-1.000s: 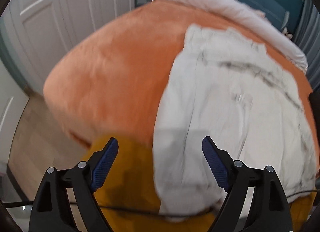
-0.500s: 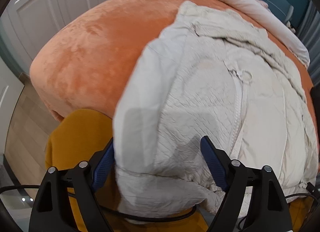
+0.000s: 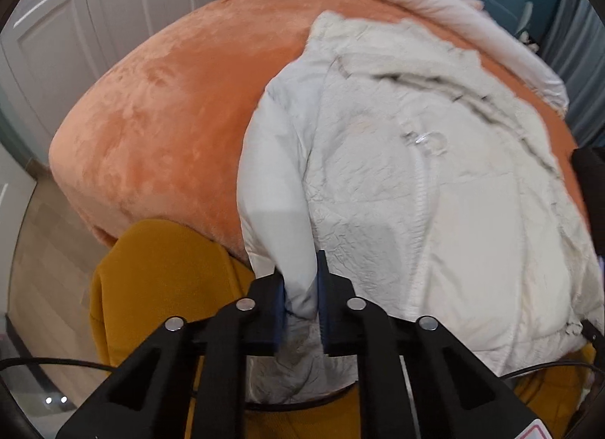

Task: Fold large clothes
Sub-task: 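Lift the jacket off the bed with both tools and release it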

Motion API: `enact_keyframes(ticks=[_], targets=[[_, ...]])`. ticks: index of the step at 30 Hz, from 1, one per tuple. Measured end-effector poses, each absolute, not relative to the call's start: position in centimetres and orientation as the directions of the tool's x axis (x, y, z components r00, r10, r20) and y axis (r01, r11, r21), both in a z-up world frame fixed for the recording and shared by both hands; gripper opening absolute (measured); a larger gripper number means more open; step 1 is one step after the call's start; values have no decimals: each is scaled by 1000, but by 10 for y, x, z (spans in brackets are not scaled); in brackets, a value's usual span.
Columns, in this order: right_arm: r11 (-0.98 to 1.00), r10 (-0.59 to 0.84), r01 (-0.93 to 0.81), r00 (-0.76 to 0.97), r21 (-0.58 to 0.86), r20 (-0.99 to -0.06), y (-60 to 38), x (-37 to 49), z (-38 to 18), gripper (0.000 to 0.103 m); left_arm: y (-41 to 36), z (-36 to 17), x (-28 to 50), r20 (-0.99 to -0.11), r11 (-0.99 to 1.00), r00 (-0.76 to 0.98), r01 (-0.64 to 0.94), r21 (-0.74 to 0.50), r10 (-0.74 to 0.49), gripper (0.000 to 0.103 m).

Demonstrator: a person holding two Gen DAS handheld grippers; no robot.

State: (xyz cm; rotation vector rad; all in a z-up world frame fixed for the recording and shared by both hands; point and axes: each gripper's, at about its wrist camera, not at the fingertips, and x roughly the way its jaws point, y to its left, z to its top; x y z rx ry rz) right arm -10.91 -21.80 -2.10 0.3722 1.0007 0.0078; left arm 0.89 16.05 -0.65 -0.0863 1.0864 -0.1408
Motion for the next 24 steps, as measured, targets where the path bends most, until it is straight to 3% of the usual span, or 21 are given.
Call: enact_keyframes(ticks=[6, 13, 19, 24], targets=[[943, 174, 73, 725, 324, -667, -222, -129, 56, 13, 166, 99, -14, -714, 934, 604, 193, -299, -353, 6], [944, 166, -12, 883, 331, -440, -236, -144, 149, 12, 171, 201, -30, -540, 902, 727, 287, -324, -425, 5], [935, 135, -8, 932, 354, -337, -260, -84, 166, 12, 170, 213, 34, -485, 925, 804, 202, -320, -344, 7], [908, 121, 48, 921, 416, -370, -289, 18, 132, 13, 143, 201, 121, -429, 988, 893, 92, -125, -138, 5]])
